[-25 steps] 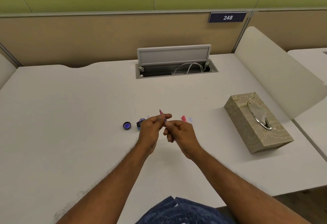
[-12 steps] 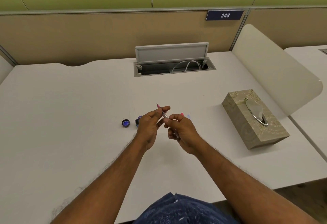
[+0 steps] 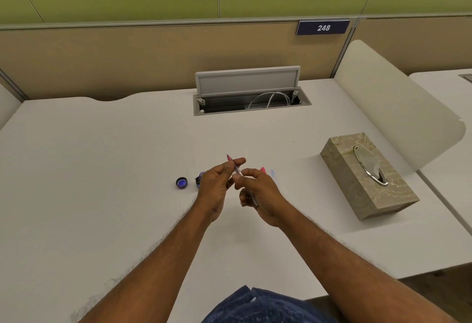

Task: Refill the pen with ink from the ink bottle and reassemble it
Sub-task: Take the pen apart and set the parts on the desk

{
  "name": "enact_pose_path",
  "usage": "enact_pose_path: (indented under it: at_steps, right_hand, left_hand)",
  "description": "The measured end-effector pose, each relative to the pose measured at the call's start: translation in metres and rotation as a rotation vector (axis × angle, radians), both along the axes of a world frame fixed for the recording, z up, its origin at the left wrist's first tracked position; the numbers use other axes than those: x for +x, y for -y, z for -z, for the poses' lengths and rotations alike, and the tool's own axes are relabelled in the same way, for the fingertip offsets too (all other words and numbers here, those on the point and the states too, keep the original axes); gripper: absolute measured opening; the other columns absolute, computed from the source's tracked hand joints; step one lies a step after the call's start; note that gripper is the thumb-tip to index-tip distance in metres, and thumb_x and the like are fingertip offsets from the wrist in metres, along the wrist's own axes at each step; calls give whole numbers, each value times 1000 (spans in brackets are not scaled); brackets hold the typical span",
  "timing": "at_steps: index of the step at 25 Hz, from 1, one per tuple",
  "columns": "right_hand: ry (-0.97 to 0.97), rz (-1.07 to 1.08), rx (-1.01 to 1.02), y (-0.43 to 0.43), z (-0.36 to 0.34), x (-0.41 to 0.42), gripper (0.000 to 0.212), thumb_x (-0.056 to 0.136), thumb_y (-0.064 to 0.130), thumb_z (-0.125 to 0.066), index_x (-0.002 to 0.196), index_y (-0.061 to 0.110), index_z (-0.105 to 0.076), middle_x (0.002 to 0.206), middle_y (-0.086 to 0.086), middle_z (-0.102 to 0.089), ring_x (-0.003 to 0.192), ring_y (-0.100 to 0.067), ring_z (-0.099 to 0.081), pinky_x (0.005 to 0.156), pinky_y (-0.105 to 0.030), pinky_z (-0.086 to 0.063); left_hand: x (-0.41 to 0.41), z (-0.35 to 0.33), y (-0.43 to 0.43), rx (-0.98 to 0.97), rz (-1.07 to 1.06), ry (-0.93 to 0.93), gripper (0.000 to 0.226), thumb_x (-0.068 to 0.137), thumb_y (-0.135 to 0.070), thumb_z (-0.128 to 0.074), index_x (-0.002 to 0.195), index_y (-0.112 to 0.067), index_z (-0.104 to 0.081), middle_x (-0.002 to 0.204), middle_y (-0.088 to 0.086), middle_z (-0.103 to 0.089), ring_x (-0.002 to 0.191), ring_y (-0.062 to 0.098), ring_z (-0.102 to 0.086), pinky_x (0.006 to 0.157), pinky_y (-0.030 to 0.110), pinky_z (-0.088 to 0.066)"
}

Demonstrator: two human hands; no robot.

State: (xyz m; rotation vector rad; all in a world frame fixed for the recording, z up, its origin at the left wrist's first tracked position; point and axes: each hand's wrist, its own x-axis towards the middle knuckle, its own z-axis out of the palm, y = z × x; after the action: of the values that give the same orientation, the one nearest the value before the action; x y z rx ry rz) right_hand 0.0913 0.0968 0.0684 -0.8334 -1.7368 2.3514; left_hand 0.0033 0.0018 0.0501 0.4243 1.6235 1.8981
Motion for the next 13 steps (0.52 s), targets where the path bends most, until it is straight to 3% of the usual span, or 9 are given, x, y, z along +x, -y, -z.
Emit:
enact_pose_path:
  at_steps: [4, 7, 9, 11, 13]
  right_hand:
    - [21, -23, -83, -1, -5, -1, 44, 102, 36, -41, 82, 20, -77, 72, -8, -66, 46, -15, -51, 49, -28, -43]
    - [-17, -22, 34, -2, -5, -2, 27, 99, 28, -51, 91, 11, -70, 76, -8, -66, 50, -14, -51, 51, -27, -45]
    - [-26, -5, 86, -3, -4, -3, 13, 93, 23, -63, 96, 11, -62, 83, -11, -67, 52, -14, -53, 54, -26, -47]
    - [-20, 6, 53, -2, -4, -4, 18, 92, 27, -64, 99, 11, -61, 84, -12, -68, 51, -14, -52, 53, -26, -45]
    - [-26, -3, -20, -3, -4, -4, 28, 98, 34, -52, 94, 12, -69, 79, -10, -68, 48, -14, -49, 50, -26, -41]
  left_hand:
    - [0, -4, 1, 3, 15, -16, 28, 99, -29, -47, 105, -23, -74, 101, -5, -76, 96, 7, -69, 78, 13, -52]
    - [-2, -5, 0, -15, -1, -45, 27, 99, -27, -48, 104, -26, -74, 107, -8, -74, 103, 5, -66, 89, 20, -53]
    - [-2, -4, -3, -45, -4, -74, 25, 99, -29, -49, 103, -30, -74, 111, -12, -72, 109, 6, -64, 88, 21, -52]
    - [-2, -5, -5, -61, -5, -78, 25, 98, -31, -49, 102, -33, -74, 110, -14, -72, 108, 5, -64, 84, 18, -51]
    - [-1, -6, -6, -51, 1, -71, 27, 99, -30, -48, 103, -31, -74, 107, -12, -73, 104, 3, -65, 83, 15, -51]
